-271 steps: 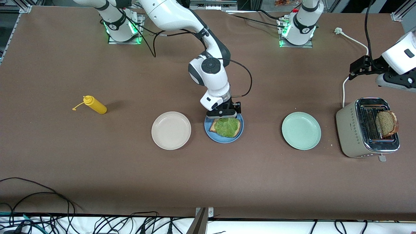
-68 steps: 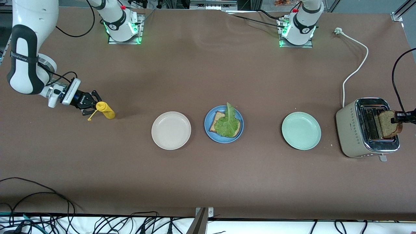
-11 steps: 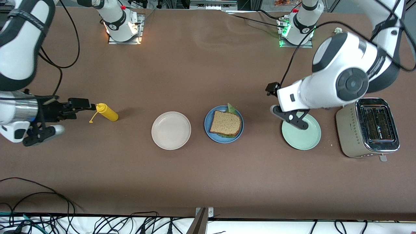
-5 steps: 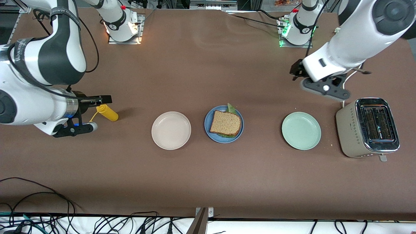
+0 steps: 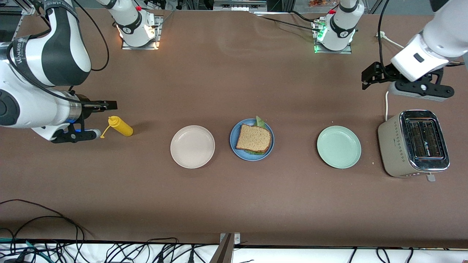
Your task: Make sandwich in blue plate with both arms
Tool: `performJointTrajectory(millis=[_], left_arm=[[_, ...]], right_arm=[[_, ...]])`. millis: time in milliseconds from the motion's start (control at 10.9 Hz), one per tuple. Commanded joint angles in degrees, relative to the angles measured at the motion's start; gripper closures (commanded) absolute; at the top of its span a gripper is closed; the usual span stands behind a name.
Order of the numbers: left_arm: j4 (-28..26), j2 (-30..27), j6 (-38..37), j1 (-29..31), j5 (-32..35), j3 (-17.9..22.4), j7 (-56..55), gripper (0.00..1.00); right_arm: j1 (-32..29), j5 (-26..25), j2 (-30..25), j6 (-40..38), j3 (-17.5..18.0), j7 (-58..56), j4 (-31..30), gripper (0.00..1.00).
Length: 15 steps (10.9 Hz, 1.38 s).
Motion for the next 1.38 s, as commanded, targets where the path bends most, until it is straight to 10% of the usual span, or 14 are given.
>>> performJointTrajectory(millis=[0,460,1287], left_arm=[[-2.1,-2.3,1.4,2.3,-3.6,2.3,0.1,0.0],[-1.1,-1.6,1.3,2.5,2.0,2.7,-0.3,0.0],[-0.4,-1.2,1.8,3.5,2.8,3.8,-0.2,0.0]], right_arm=[[-4.1,-2.0,-16.8,14.8,1.8,0.8,-23.5,0.0],[-6.8,-4.1,-26.7,27.9,1.8,0.7,-31.8,0.0],[-7.7,1.1,-29.7,24.2,1.1,-1.4,-27.8,0.0]])
